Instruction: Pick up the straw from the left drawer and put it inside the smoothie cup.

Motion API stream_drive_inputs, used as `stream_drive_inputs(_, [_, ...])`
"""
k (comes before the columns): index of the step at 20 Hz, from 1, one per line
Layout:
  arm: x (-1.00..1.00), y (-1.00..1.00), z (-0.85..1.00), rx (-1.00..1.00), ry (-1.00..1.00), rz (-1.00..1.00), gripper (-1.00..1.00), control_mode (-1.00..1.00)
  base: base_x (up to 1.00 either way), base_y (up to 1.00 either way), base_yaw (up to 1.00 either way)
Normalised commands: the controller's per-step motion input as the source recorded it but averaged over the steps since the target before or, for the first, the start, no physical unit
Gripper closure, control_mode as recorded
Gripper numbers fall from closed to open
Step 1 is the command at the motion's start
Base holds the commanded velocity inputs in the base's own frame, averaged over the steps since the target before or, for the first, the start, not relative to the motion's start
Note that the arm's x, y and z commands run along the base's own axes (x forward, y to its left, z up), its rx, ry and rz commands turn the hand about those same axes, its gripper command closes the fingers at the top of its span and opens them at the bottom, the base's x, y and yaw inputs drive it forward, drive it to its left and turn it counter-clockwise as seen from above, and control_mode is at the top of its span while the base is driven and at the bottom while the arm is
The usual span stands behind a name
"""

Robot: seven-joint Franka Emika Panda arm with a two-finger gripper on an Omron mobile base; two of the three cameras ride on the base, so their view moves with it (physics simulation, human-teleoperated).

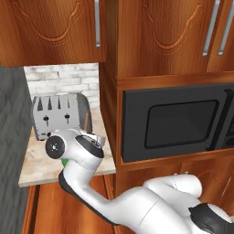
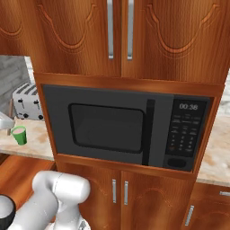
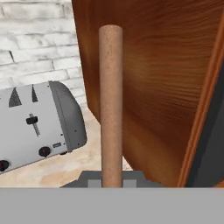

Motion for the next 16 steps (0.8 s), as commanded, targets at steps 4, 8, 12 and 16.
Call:
stream_drive_inputs(4, [0.3, 0.0, 0.07, -0.08, 0.0, 0.0, 1.0, -1.0, 0.0, 0.0, 0.0])
stream_drive_inputs(8, [0.22, 0.0, 0.08, -0.09, 0.0, 0.0, 1.0, -1.0, 0.0, 0.0, 0.0])
stream_drive_inputs(12, [0.27, 0.0, 0.05, -0.09, 0.0, 0.0, 1.0, -1.0, 0.0, 0.0, 0.0])
stream_drive_inputs(16, [0.28, 0.0, 0.0, -0.09, 0.0, 0.0, 1.0, -1.0, 0.0, 0.0, 0.0])
